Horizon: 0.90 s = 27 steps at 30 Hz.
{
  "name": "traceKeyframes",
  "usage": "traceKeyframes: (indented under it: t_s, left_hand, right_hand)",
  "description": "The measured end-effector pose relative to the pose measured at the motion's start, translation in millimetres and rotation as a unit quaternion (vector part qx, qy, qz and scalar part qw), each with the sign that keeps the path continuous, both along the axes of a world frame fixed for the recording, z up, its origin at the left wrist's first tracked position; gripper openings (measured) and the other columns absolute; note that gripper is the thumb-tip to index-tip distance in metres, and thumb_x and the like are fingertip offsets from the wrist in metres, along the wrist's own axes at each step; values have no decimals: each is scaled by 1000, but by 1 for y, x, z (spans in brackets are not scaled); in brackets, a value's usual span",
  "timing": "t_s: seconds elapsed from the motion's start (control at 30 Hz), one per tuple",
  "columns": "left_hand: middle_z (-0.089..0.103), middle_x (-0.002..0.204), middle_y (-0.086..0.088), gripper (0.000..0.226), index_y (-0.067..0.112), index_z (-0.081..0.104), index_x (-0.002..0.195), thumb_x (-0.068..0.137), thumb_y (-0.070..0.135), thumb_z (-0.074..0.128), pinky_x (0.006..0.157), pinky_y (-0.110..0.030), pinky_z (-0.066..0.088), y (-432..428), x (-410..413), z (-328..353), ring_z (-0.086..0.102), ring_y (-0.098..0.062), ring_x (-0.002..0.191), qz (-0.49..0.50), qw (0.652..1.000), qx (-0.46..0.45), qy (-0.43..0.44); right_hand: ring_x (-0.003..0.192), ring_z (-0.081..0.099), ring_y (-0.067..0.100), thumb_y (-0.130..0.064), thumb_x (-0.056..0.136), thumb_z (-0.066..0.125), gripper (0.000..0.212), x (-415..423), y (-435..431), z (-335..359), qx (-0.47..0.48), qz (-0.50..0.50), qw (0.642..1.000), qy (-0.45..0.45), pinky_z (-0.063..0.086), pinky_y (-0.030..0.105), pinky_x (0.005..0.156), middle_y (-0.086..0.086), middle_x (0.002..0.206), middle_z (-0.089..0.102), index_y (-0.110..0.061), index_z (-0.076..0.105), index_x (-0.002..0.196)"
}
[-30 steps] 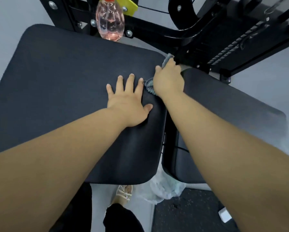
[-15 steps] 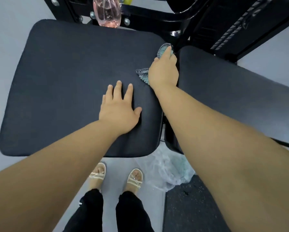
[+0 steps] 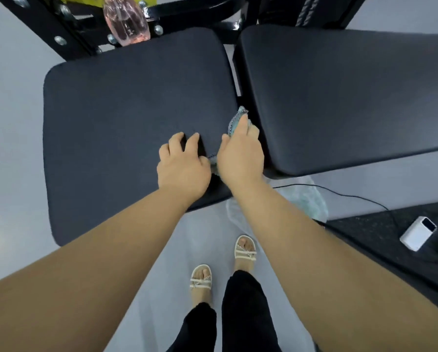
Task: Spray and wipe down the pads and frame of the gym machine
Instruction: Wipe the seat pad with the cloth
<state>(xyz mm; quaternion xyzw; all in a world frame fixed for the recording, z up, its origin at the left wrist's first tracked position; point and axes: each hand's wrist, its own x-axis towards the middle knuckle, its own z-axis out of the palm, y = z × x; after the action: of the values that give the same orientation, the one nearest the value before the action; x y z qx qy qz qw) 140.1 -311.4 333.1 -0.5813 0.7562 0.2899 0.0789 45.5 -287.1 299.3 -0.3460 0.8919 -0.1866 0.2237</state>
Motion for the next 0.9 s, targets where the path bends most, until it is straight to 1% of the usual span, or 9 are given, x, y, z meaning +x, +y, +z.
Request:
traceKeyframes:
  t_s: [0.2,0.37,0.43,0.47,0.53,0.6,0.67,0.8,0.9]
  left_hand:
    - [11,155,1,51,25,24,147,97,21,31,111,-39,21,14,20,1,9,-23,141,-4,1000,13,-18]
    - [-1,159,6,56,29,12,151,98,27,33,115,-37,13,27,44,-1,0,-20,145,-72,995,57,-39]
    - [-2,159,8,56,31,13,150,98,26,33,115,-34,11,23,50,0,1,-17,146,-90,993,75,-31]
    - [-1,159,8,55,31,16,150,98,24,32,115,-32,10,18,52,2,3,-15,146,-91,992,84,-17]
    - [4,159,10,52,29,24,148,98,19,31,114,-26,8,9,58,3,5,-9,145,-78,990,115,33]
    - [6,158,13,50,28,28,148,99,16,30,112,-21,5,5,69,4,5,-5,145,-79,984,146,67]
    - [4,158,14,50,27,26,149,100,15,29,114,-23,3,4,79,2,4,-6,145,-112,979,158,65]
    - [-1,158,15,52,30,22,149,99,17,29,116,-26,3,8,86,-5,0,-6,145,-140,977,149,67]
    - [-1,158,16,50,33,22,148,101,21,27,117,-27,2,8,90,-7,-1,-5,145,-142,975,151,81]
  right_hand:
    - [113,51,25,-31,100,36,54,5,5,-6,-38,-34,998,33,40,31,85,9,139,38,-11,19,147]
    - [126,40,27,-22,99,40,52,43,44,-16,-113,-151,982,-28,33,32,101,12,144,33,-8,22,146]
    - [138,25,25,-16,99,40,55,74,55,-13,-172,-244,949,-103,27,28,107,13,152,19,-7,16,148]
    - [141,16,22,-15,99,38,58,90,55,-9,-194,-289,923,-162,22,21,106,11,156,10,-8,10,149]
    - [142,7,17,-15,100,37,62,115,52,-1,-226,-362,861,-278,12,5,95,7,158,-3,-8,-1,149]
    - [143,3,16,-17,101,36,63,123,45,2,-244,-413,812,-333,7,1,90,6,158,-7,-7,-5,148]
    - [144,2,15,-20,102,32,60,109,39,-3,-254,-452,784,-342,6,6,96,6,158,-4,-7,-3,149]
    - [144,2,15,-25,102,30,56,100,34,-6,-255,-489,764,-333,5,21,105,5,158,2,-11,4,150]
    - [145,-6,17,-28,101,30,59,133,36,1,-227,-480,767,-360,1,46,113,-6,158,-3,-21,-2,150]
